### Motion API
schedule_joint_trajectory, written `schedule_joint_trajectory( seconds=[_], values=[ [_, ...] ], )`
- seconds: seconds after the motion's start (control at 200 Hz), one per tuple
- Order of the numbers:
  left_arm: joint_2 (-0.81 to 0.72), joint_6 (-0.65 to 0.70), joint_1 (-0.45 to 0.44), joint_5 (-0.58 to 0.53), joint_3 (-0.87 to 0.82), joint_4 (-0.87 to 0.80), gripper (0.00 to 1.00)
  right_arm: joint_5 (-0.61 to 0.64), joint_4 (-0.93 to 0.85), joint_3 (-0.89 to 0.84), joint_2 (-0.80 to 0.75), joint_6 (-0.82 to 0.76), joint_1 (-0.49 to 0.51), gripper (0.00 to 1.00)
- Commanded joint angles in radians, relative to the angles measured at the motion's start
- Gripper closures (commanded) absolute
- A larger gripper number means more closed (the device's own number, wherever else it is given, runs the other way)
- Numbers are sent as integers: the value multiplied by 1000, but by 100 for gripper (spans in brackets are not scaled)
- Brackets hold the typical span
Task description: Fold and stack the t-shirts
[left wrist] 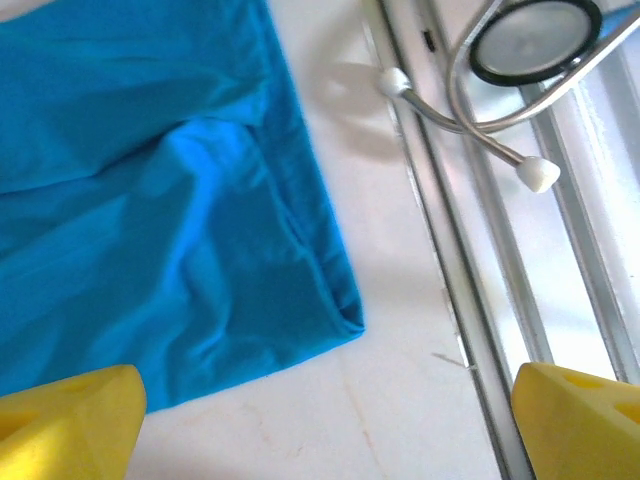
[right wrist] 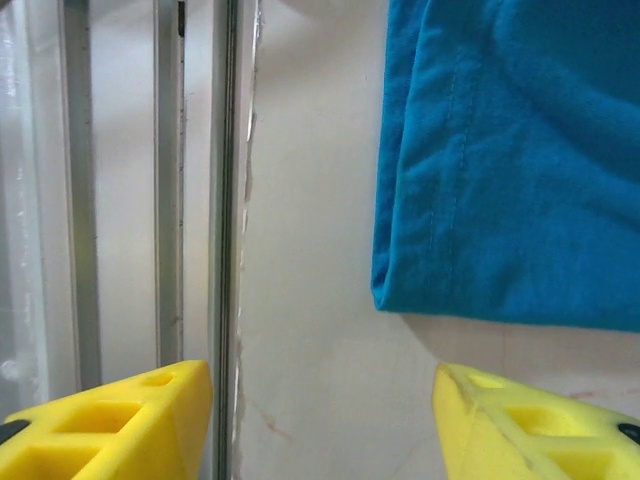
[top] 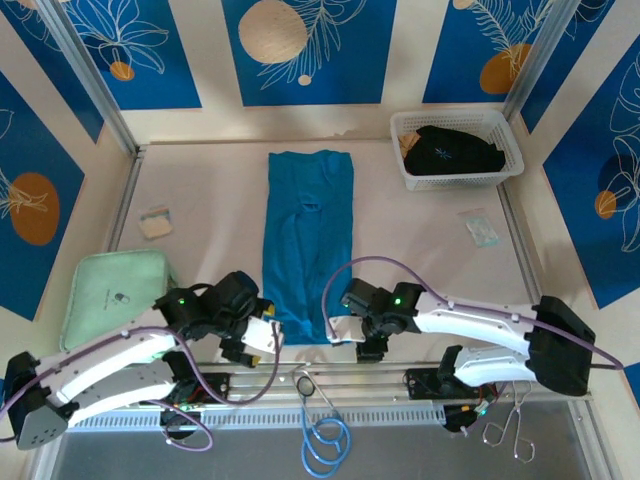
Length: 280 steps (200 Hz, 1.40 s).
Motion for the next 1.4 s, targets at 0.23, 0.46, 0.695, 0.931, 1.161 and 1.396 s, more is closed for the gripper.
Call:
schedule_joint_trajectory(
  seconds=[0.23, 0.46, 0.695, 0.931, 1.161, 1.396],
  values=[
    [90, 95, -47, 9, -108, 209, 7, -14, 149, -2, 88, -60, 2, 38],
    [169, 95, -47, -89, -137, 310, 7, -17, 192, -2, 127, -78, -15, 38],
    [265, 79, -42, -165, -132, 389, 14, -17, 199, 10, 173, -94, -40, 43],
    [318, 91, -36, -189, -132, 389, 22, -25, 209, 9, 204, -104, -56, 52],
    [333, 96, -35, -199, -139, 385, 49, -33, 223, 8, 226, -106, -63, 63],
    [325, 97, -35, -201, -151, 394, 67, -36, 212, 9, 231, -108, -68, 76]
  ],
)
